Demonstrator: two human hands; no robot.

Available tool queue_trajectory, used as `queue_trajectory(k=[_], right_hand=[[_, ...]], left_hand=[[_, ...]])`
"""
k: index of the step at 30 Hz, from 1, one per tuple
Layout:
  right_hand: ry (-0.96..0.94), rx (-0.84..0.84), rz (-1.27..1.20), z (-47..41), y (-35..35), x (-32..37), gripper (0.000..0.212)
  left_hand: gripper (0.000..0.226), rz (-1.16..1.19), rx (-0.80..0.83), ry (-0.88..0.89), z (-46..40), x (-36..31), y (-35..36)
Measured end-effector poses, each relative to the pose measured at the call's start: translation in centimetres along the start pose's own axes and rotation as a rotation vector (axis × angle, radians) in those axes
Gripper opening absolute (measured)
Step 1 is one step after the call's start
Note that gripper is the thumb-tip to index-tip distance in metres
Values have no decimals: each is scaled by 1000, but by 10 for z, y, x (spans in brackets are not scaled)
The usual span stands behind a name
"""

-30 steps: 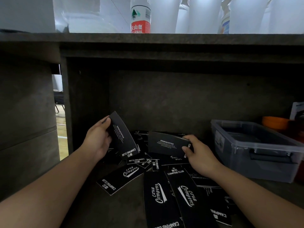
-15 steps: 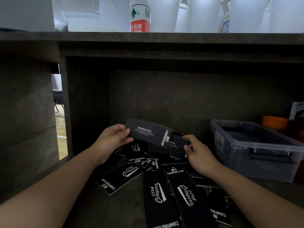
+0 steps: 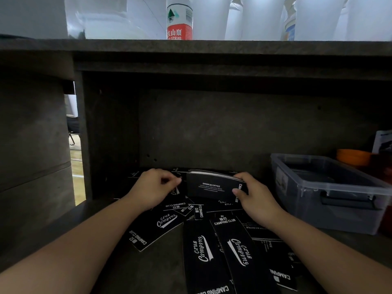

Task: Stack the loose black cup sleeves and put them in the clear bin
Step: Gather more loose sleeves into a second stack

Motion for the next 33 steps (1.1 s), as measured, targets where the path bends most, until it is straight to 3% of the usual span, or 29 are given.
queue_trajectory(k=[2, 4, 7, 9, 12, 16, 18, 23, 27, 29, 33], right_hand=[[-3, 5, 14, 0, 0, 0, 28], [-5, 16, 27, 0, 1, 1, 32], [-3, 37, 41, 0, 3, 0, 36], [-3, 40, 44, 0, 3, -1, 36], [4, 34, 42, 0, 3, -2, 36], [4, 32, 50, 0, 3, -2, 36], [2, 32, 50, 0, 3, -1, 35], [3, 31, 50, 0, 2, -1, 35], [5, 30, 44, 1, 2, -2, 34], [2, 29, 43, 1, 2, -1, 34], [-2, 27, 42, 1, 2, 1, 34]], left_hand=[[28, 3, -71, -57, -1, 9, -9], [54, -18, -13, -111, -1, 18, -8], [125, -112, 302, -154, 10, 20, 14], [151, -209, 511, -171, 20, 19, 27], [138, -267, 610, -184, 26, 18, 34], [128, -277, 501, -132, 18, 19, 25], [111, -279, 428, -69, 15, 12, 17], [36, -256, 71, 105, 1, 0, -12], [21, -338, -271, 30, 1, 6, -42], [19, -263, -277, -72, 5, 14, -49], [16, -155, -115, -211, 8, 27, -36]])
Point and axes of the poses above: each hand's wrist, its own z-axis away from the middle knuckle, its own y-axis out of the palm, x = y × z, the point moved 9 cm from there along -z, towards the middle knuckle, and after that the axes turned 1 degree about y, right-handed, at the moved point
